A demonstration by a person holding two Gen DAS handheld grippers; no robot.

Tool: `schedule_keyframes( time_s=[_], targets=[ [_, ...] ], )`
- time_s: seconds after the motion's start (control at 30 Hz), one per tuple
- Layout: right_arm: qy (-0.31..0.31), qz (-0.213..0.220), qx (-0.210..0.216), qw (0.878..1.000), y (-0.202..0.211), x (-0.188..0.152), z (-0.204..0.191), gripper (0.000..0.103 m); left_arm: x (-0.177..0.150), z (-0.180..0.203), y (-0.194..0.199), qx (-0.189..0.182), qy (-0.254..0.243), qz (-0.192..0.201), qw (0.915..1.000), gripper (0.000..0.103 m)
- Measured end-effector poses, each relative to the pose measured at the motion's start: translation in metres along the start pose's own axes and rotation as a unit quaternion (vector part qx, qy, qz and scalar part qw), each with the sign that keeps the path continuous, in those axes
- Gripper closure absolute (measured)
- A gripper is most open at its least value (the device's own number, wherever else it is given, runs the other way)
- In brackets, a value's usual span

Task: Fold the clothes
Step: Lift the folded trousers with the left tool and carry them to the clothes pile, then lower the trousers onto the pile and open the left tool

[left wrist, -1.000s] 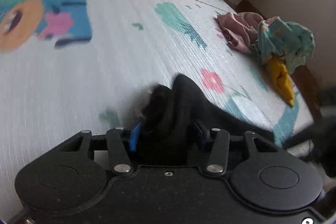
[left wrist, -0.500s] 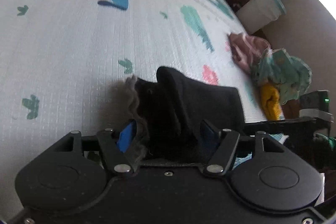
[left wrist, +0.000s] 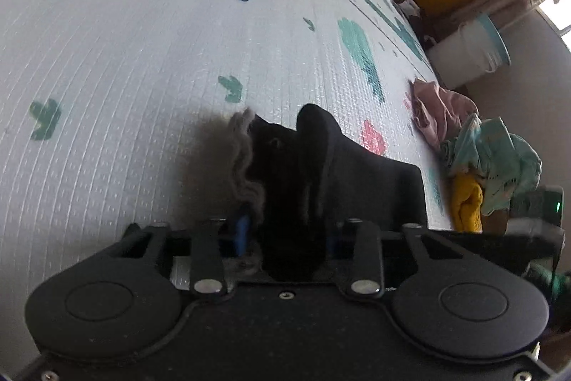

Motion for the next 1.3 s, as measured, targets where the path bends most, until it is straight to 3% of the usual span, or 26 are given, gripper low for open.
schedule_keyframes(
  time_s=[0.1,0.23,0.37,0.47,0.67,0.8,0.9,1.07,1.1,1.23,1.3],
  targets=[
    [0.045,-0.018,-0.014,0.999,0.000,0.016,-0.021,0.076,0.005,-0.010,0.008,-0.019,0.028,0.007,0.9994,0.079],
    [0.097,-0.009,-0.013,0.995,0.000,0.045,-0.056,0.079,0.017,-0.023,0.034,-0.036,0.057,0.047,0.9966,0.080],
    [0.156,0.024,0.013,0.987,-0.013,0.088,-0.118,0.081,0.047,-0.048,0.082,-0.030,0.082,0.123,0.9886,0.080],
    [0.200,0.057,0.041,0.977,-0.027,0.126,-0.173,0.081,0.081,-0.064,0.126,-0.015,0.086,0.190,0.9779,0.080],
    [0.238,0.137,0.099,0.956,-0.059,0.209,-0.275,0.081,0.167,-0.064,0.216,0.087,0.029,0.305,0.9480,0.080],
    [0.243,0.174,0.124,0.946,-0.076,0.258,-0.331,0.081,0.222,-0.052,0.261,0.170,-0.016,0.360,0.9173,0.080],
    [0.231,0.182,0.131,0.947,-0.089,0.288,-0.366,0.081,0.251,-0.048,0.278,0.236,-0.048,0.379,0.8935,0.080],
    [0.225,0.174,0.103,0.953,-0.103,0.319,-0.402,0.081,0.283,-0.058,0.289,0.313,-0.040,0.394,0.8632,0.080],
    [0.224,0.172,0.097,0.954,-0.106,0.324,-0.408,0.075,0.288,-0.063,0.287,0.327,-0.033,0.392,0.8590,0.080],
    [0.220,0.165,0.075,0.959,-0.115,0.343,-0.430,0.062,0.310,-0.100,0.259,0.415,0.017,0.347,0.8407,0.075],
    [0.218,0.165,0.071,0.959,-0.114,0.337,-0.416,0.055,0.319,-0.128,0.240,0.456,0.036,0.303,0.8362,0.072]
  ],
)
Point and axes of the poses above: each gripper's, at about its wrist camera, not at the fingertips, and y roughly against the way its jaws point, z to its right, x to its top, the point moved 3 cm from there along -y, roughly the way its jaws point, and after that the axes turned 6 degrees about -z, right-handed, at the moved point
